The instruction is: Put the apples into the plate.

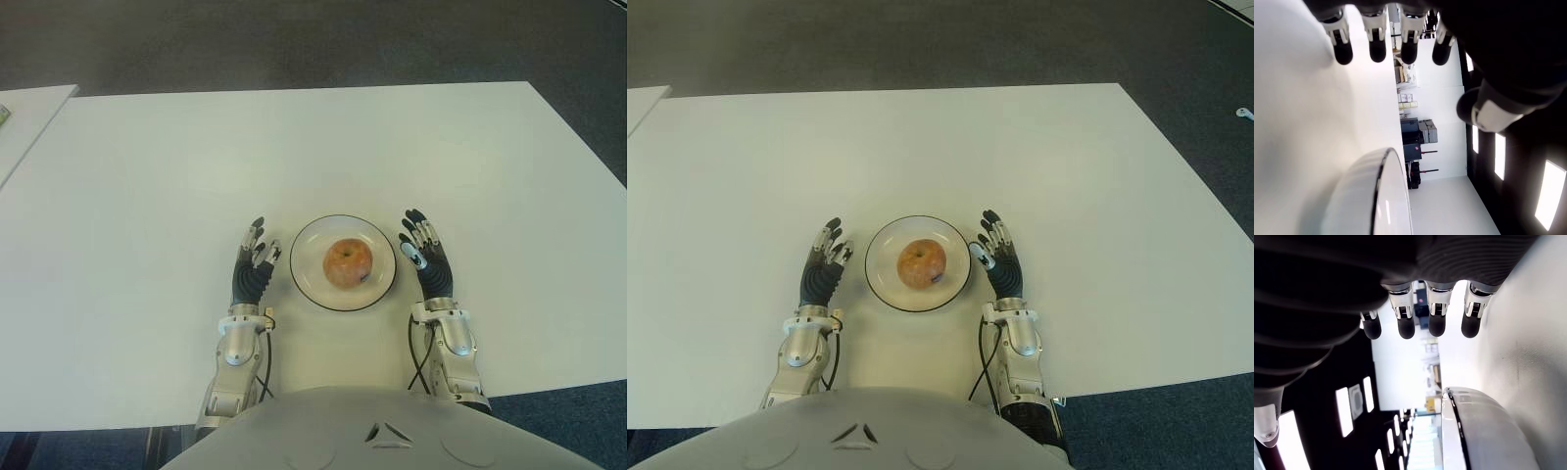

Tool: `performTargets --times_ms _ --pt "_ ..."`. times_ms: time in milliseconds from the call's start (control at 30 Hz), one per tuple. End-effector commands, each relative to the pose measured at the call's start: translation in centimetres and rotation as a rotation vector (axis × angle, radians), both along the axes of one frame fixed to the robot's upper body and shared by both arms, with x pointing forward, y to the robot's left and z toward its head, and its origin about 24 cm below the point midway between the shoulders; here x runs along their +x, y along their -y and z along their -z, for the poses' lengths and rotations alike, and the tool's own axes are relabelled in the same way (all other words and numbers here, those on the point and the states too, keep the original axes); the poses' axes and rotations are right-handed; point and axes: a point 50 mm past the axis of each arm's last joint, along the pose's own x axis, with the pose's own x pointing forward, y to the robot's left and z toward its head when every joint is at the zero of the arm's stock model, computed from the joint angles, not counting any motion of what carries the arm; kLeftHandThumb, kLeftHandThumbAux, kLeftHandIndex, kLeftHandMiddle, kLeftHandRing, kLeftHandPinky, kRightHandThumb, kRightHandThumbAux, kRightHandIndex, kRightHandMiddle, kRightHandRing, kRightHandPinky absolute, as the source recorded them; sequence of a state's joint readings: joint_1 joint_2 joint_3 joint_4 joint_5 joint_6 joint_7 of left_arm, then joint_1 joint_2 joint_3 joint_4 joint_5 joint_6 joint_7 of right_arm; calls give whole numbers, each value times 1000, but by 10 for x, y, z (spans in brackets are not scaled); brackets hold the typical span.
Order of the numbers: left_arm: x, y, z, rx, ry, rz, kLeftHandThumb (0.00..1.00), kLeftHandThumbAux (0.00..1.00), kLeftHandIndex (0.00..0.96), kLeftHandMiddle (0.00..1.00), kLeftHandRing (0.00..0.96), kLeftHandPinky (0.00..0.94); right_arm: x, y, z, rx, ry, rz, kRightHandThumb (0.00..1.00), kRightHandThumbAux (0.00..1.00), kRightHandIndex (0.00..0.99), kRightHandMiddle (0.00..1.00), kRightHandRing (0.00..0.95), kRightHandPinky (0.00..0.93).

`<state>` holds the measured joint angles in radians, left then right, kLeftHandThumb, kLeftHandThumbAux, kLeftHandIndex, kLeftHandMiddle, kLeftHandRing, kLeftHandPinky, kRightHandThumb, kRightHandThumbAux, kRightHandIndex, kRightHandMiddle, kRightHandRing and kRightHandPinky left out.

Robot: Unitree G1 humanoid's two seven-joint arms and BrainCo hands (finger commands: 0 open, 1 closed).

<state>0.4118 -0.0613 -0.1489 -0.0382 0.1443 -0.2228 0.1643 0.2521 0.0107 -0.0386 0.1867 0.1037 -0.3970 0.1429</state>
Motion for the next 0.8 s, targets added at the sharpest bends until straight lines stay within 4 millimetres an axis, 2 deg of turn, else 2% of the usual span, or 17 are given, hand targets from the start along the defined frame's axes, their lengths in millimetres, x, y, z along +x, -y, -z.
performTargets --times_ms 33,133,267,633,800 --pt "-5 12 2 -83 -2 21 133 551 137 61 37 55 -14 7 15 33 -112 23 8 510 0 0 0 0" --pt "-11 15 13 -113 -26 27 174 551 149 71 44 67 -14 8 14 38 -109 20 13 520 0 0 0 0" --pt "-16 16 26 -151 -55 34 169 554 143 79 54 93 -15 8 11 9 -105 -1 17 534 0 0 0 0" --pt "-19 27 37 -218 -98 29 55 515 99 81 62 93 -18 12 6 -34 -117 -30 25 560 0 0 0 0" --pt "-21 29 42 -230 -151 0 34 541 76 72 59 80 -18 15 8 -25 -134 -29 40 557 0 0 0 0"
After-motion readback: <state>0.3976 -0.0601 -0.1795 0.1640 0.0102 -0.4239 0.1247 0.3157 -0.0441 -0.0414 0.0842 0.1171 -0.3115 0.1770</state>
